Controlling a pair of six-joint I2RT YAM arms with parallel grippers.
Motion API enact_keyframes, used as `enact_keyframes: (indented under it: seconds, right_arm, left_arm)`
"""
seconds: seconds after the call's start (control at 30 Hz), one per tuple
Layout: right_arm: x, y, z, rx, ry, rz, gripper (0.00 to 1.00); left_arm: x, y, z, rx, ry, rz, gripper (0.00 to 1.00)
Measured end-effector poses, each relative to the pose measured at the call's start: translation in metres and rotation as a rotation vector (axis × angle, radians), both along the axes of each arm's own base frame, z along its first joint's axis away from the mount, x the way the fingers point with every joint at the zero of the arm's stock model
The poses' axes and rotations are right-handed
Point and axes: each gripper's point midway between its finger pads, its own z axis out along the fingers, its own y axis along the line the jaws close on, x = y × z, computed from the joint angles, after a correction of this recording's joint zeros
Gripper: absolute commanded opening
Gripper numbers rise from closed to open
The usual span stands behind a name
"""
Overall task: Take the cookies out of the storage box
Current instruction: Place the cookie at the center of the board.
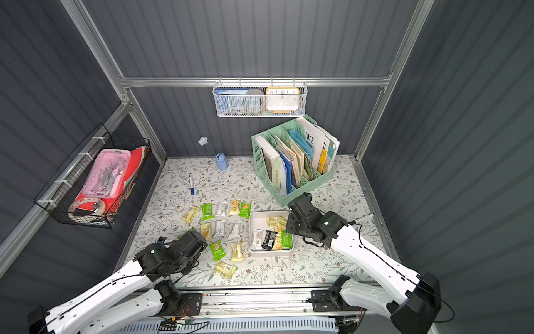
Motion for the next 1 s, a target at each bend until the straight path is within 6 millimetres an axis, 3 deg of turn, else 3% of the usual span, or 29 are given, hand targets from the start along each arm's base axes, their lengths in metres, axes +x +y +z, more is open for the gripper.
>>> enact_keyframes:
  seconds: [0.27,0.3,0.4,0.47,0.63,0.83,1.0]
  right_arm:
    - [0.0,0.0,0.0,0.001,0.0,0.0,0.51]
    - [0.0,0.0,0.0,0.001,0.0,0.0,0.51]
    - [0.0,0.0,0.0,0.001,0.0,0.0,0.51]
    - [0.0,0.0,0.0,0.001,0.0,0.0,0.51]
    - [0.001,0.001,0.001,0.004,-0.004,0.0,0.51]
    - [0.001,0.002,0.001,0.01,-0.004,0.004,0.51]
    - [0.0,0.01,-0.002,0.032,0.015,0.029,0.52]
  left_arm:
    - [-0.006,0.0,-0.034,-0.076,0.014,0.092,0.02]
    - [-0.007,0.0,-0.036,-0.085,0.015,0.102,0.07]
    - [-0.008,-0.001,-0.037,-0.109,0.016,0.123,0.38]
    - [-0.008,-0.002,-0.037,-0.121,0.018,0.136,0.5]
    - [-0.011,0.003,-0.037,-0.098,0.041,0.158,0.62]
    - [-0.012,0.016,-0.014,-0.028,0.034,0.181,0.65]
    - [0.0,0.023,0.022,0.036,-0.045,0.154,0.65]
